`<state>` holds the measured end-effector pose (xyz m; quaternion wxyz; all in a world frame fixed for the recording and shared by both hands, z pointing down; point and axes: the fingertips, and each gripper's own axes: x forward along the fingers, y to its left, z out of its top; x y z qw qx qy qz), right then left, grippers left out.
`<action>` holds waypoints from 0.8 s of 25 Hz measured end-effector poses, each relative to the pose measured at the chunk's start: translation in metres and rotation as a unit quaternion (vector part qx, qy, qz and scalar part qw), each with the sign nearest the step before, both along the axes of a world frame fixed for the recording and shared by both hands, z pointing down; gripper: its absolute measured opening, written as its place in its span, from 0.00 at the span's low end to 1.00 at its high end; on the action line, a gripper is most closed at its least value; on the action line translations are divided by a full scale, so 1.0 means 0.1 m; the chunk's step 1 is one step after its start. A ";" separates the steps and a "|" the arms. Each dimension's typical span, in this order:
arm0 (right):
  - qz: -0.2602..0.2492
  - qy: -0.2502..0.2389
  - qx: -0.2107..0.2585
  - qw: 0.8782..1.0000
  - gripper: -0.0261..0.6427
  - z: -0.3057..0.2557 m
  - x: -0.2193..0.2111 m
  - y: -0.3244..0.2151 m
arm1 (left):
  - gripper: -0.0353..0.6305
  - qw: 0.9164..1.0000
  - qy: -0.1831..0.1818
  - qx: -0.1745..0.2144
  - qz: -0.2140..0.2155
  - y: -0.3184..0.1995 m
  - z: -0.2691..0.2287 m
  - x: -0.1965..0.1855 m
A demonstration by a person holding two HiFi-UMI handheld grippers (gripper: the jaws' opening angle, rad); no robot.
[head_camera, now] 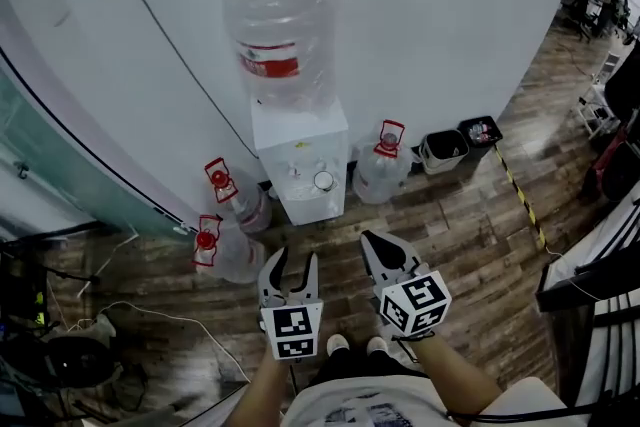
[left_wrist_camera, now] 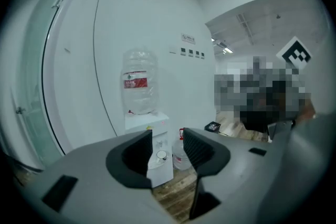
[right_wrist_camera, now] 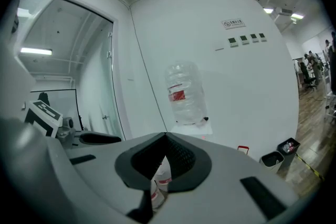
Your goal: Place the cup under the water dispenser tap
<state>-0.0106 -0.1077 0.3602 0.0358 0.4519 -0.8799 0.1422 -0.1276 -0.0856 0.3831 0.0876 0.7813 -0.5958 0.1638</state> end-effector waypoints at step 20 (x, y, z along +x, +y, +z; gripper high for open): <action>-0.029 0.004 -0.002 1.000 0.07 -0.20 0.29 0.81 | 0.13 1.000 -0.001 0.017 -0.014 0.70 -0.35 0.37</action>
